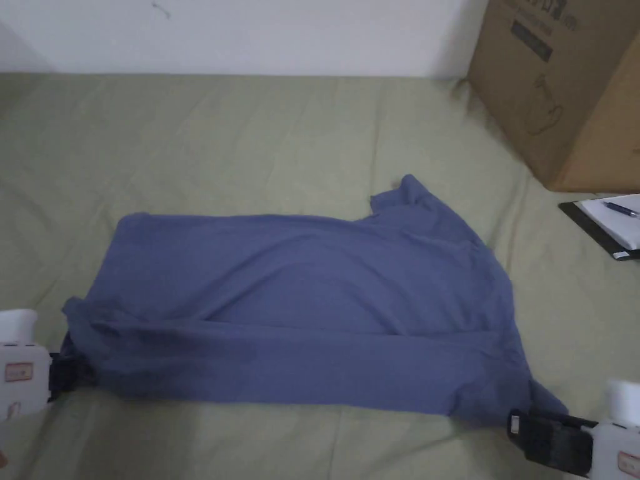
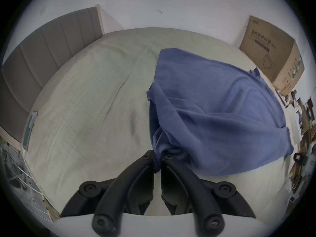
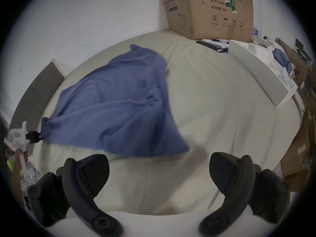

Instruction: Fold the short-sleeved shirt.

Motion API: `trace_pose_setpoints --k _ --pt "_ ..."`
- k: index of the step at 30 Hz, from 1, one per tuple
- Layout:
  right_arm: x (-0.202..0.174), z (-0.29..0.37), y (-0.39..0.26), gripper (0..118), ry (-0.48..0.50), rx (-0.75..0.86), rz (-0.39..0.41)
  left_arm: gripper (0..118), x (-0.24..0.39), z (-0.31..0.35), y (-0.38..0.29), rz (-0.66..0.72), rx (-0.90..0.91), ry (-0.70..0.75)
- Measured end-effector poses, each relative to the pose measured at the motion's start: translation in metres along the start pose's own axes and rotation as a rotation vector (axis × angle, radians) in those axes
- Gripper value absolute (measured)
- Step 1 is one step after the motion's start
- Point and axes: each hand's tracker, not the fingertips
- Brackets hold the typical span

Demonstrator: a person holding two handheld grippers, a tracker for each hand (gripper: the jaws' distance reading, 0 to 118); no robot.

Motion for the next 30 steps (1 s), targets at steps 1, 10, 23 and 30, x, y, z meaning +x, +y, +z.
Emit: trace_pose_setpoints --k 1,10,23,30 --pt "0.003 -0.003 0.005 112 0.007 0.007 -0.017 5 -0.002 0.003 0.000 0.006 0.003 -0.007" --pt "-0.017 -0.042 0.023 84 -0.069 -0.100 0.086 5 0.002 0.017 -0.001 -0.033 0.031 -0.016" --pt "-0.028 -0.011 0.023 9 -0.027 -0.078 0.069 5 -0.012 0.032 -0.007 -0.020 0.024 -0.056" --pt "-0.023 0.043 0.027 9 -0.080 -0.037 0.169 5 -0.028 0.058 -0.025 -0.017 0.022 -0.060"
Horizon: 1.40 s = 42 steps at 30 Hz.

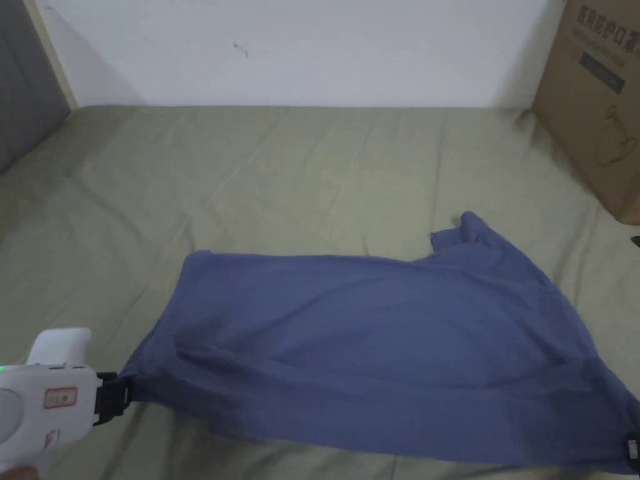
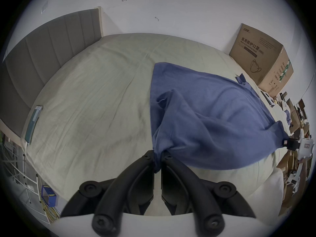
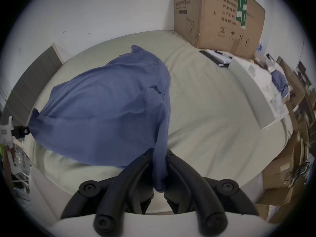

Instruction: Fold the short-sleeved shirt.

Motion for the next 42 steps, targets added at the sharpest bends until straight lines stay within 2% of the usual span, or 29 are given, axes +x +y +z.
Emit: trace_pose_setpoints --k 3,11,12,13,14,15,16,17,19,20,21,22,23,24,25,26,28,29,31,36,38,39,40,41,42 --pt "0.011 0.016 -0.013 9 0.051 -0.015 -0.064 5 -0.003 0.015 -0.021 0.021 -0.009 -0.007" --pt "0.018 0.007 -0.064 9 0.075 -0.115 -0.081 5 -0.013 0.018 -0.079 0.027 -0.084 0.000" --pt "0.016 0.002 -0.067 13 0.080 -0.119 -0.071 5 -0.013 0.016 -0.081 0.037 -0.096 -0.001" --pt "0.012 0.001 -0.068 30 0.058 -0.133 -0.050 7 -0.013 0.013 -0.081 0.045 -0.104 0.004" --pt "0.009 0.000 -0.069 57 0.028 -0.148 -0.022 17 -0.011 0.012 -0.081 0.055 -0.103 0.013" --pt "0.014 -0.006 -0.069 94 0.030 -0.147 -0.010 50 -0.009 0.013 -0.080 0.058 -0.111 0.057" --pt "0.013 -0.003 -0.069 105 0.035 -0.135 0.000 77 -0.007 0.015 -0.079 0.051 -0.098 0.071" --pt "0.014 0.002 -0.066 105 0.048 -0.104 0.008 98 -0.006 0.018 -0.078 0.047 -0.090 0.064" --pt "0.015 0.009 -0.056 103 0.044 -0.083 0.010 102 -0.003 0.036 -0.068 0.048 -0.023 0.045" --pt "0.014 0.013 -0.048 102 0.032 -0.063 0.015 102 0.000 0.045 -0.062 0.051 -0.008 0.054" --pt "0.014 0.017 -0.040 96 0.034 -0.043 0.020 101 0.003 0.051 -0.054 0.057 0.016 0.062" --pt "0.013 0.021 -0.029 86 0.046 -0.008 0.021 94 0.009 0.057 -0.046 0.060 0.064 0.060" --pt "0.011 0.024 -0.018 67 0.063 0.022 0.020 76 0.015 0.063 -0.037 0.051 0.100 0.053" --pt "0.009 0.026 -0.007 43 0.080 0.046 0.021 44 0.019 0.066 -0.027 0.045 0.133 0.026" --pt "0.007 0.025 0.005 27 0.090 0.072 0.012 17 0.027 0.066 -0.015 0.019 0.144 -0.002" --pt "0.005 0.022 0.015 15 0.102 0.090 -0.002 0 0.034 0.063 -0.006 0.006 0.161 -0.006" --pt "0.001 0.016 0.038 0 0.155 0.108 -0.056 0 0.049 0.054 0.011 -0.012 0.196 -0.010" --pt "0.000 0.010 0.049 0 0.197 0.116 -0.079 0 0.056 0.047 0.021 -0.025 0.176 -0.022" --pt "-0.003 -0.003 0.067 0 0.215 0.132 -0.104 0 0.065 0.031 0.035 -0.036 0.172 -0.044" --pt "-0.005 -0.050 0.118 0 0.194 0.120 -0.081 0 0.077 -0.006 0.057 -0.033 0.147 -0.057" --pt "-0.004 -0.077 0.142 0 0.170 0.117 -0.047 0 0.079 -0.015 0.062 -0.036 0.139 -0.056" --pt "-0.001 -0.091 0.154 12 0.165 0.094 -0.027 0 0.080 -0.019 0.063 -0.036 0.136 -0.053" --pt "-0.003 -0.107 0.166 41 0.144 0.054 -0.020 0 0.080 -0.023 0.063 -0.036 0.127 -0.051" --pt "-0.005 -0.121 0.175 77 0.124 0.025 -0.024 0 0.080 -0.027 0.063 -0.036 0.116 -0.051" --pt "-0.006 -0.136 0.183 108 0.115 0.016 -0.019 0 0.080 -0.030 0.063 -0.036 0.106 -0.051"
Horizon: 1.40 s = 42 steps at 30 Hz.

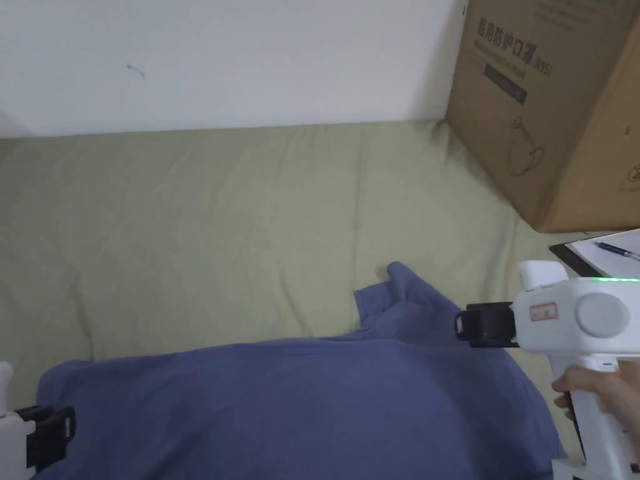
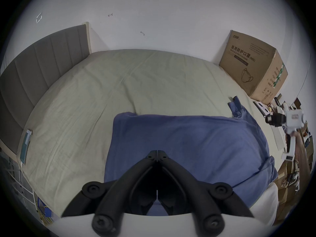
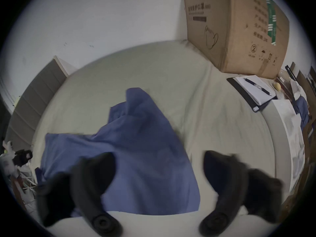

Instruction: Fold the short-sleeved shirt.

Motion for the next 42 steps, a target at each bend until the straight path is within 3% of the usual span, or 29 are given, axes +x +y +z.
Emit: trace_pose_setpoints --k 1,3,5,9,11,12,13,14,15,17,18,24,29,31,32,34,35,36,38,42 --pt "0.002 -0.011 0.007 110 0.008 0.022 -0.005 0 -0.001 -0.003 -0.001 0.000 -0.011 0.003" --pt "0.004 -0.034 0.020 97 -0.003 0.015 -0.006 0 -0.003 -0.009 -0.004 -0.004 -0.028 0.010" --pt "0.005 -0.056 0.027 86 -0.077 -0.059 -0.004 0 -0.007 -0.017 -0.004 -0.005 -0.050 0.025" --pt "0.004 -0.085 0.020 40 -0.072 -0.158 0.051 0 -0.017 -0.030 -0.004 0.014 -0.075 0.039" --pt "-0.001 -0.085 0.014 34 -0.087 -0.107 0.085 0 -0.021 -0.035 -0.002 0.023 -0.085 0.049" --pt "-0.002 -0.084 0.016 23 -0.083 -0.115 0.083 1 -0.024 -0.037 0.000 0.023 -0.090 0.050" --pt "-0.001 -0.086 0.017 4 -0.098 -0.116 0.077 7 -0.028 -0.039 0.001 0.025 -0.094 0.049" --pt "0.001 -0.086 0.020 0 -0.110 -0.114 0.069 20 -0.031 -0.040 0.003 0.035 -0.096 0.047" --pt "0.004 -0.087 0.022 0 -0.082 -0.122 0.041 51 -0.035 -0.042 0.006 0.049 -0.101 0.041" --pt "0.005 -0.085 0.023 0 -0.080 -0.135 0.038 97 -0.047 -0.051 0.014 0.102 -0.103 0.034" --pt "0.006 -0.084 0.023 0 -0.078 -0.135 0.039 101 -0.052 -0.055 0.018 0.115 -0.114 0.042" --pt "0.005 -0.078 0.026 0 -0.074 -0.133 0.039 101 -0.074 -0.098 0.057 0.147 -0.133 0.106" --pt "0.003 -0.077 0.026 0 -0.070 -0.137 0.030 98 -0.072 -0.150 0.081 0.197 -0.201 0.061" --pt "0.003 -0.076 0.027 0 -0.072 -0.141 0.038 66 -0.060 -0.164 0.080 0.128 -0.238 0.087" --pt "0.003 -0.076 0.028 0 -0.072 -0.143 0.039 61 -0.051 -0.170 0.077 0.051 -0.259 0.178" --pt "0.002 -0.076 0.029 0 -0.073 -0.146 0.040 50 -0.037 -0.160 0.073 -0.058 -0.201 0.180" --pt "0.002 -0.075 0.030 0 -0.072 -0.147 0.045 35 -0.036 -0.156 0.074 -0.058 -0.195 0.160" --pt "0.001 -0.074 0.030 0 -0.073 -0.148 0.049 3 -0.035 -0.153 0.077 -0.024 -0.200 0.152" --pt "0.000 -0.067 0.032 0 -0.074 -0.135 0.042 0 -0.036 -0.149 0.079 0.040 -0.180 0.107" --pt "0.001 -0.032 0.035 0 -0.062 -0.053 -0.036 0 -0.017 -0.142 0.083 -0.106 -0.197 0.136"
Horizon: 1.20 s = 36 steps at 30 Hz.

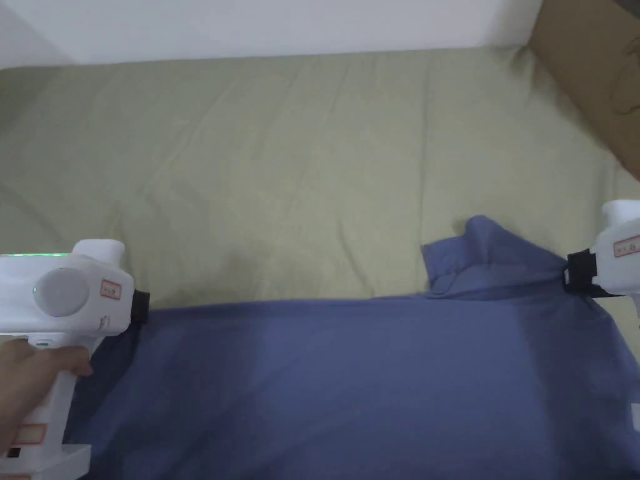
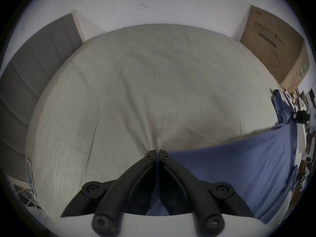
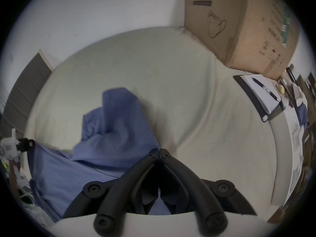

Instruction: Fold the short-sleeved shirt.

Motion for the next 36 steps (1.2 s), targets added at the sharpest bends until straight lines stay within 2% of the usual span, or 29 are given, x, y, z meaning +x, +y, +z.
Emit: trace_pose_setpoints --k 1,4,10,15,22,27,29,30,31,32,33,34,35,36 --pt "0.002 0.011 0.001 0 0.030 -0.002 -0.002 0 -0.003 0.011 -0.001 0.016 0.027 -0.024" --pt "0.007 0.048 -0.004 0 0.029 0.046 0.008 0 -0.017 0.043 -0.001 0.095 0.080 -0.088" --pt "0.013 0.130 -0.045 0 0.047 0.134 0.042 0 -0.033 0.123 -0.033 0.064 0.162 -0.079" --pt "0.023 0.173 -0.111 0 0.055 0.121 0.063 0 -0.042 0.163 -0.090 0.055 0.179 -0.105" --pt "0.040 0.180 -0.233 0 0.063 -0.033 0.035 0 -0.048 0.163 -0.189 0.074 0.067 -0.113" --pt "0.049 0.163 -0.277 0 0.076 -0.073 -0.036 0 -0.052 0.154 -0.226 0.118 0.025 -0.124" --pt "0.047 0.159 -0.283 1 0.078 -0.068 -0.040 0 -0.052 0.151 -0.231 0.128 0.033 -0.134" --pt "0.045 0.156 -0.283 16 0.070 -0.072 -0.035 6 -0.053 0.150 -0.232 0.134 0.036 -0.132" --pt "0.044 0.154 -0.281 34 0.050 -0.094 -0.031 19 -0.053 0.150 -0.233 0.170 0.060 -0.151" --pt "0.042 0.153 -0.279 53 -0.001 -0.125 -0.026 45 -0.053 0.152 -0.233 0.200 0.059 -0.160" --pt "0.039 0.154 -0.279 73 -0.025 -0.123 -0.018 83 -0.054 0.154 -0.234 0.220 0.052 -0.156" --pt "0.037 0.158 -0.279 82 -0.011 -0.098 -0.006 102 -0.055 0.158 -0.235 0.229 0.055 -0.162" --pt "0.037 0.163 -0.278 83 -0.002 -0.069 0.006 108 -0.056 0.163 -0.236 0.242 0.071 -0.182" --pt "0.034 0.170 -0.275 83 0.005 -0.049 0.017 107 -0.056 0.171 -0.238 0.251 0.102 -0.209"
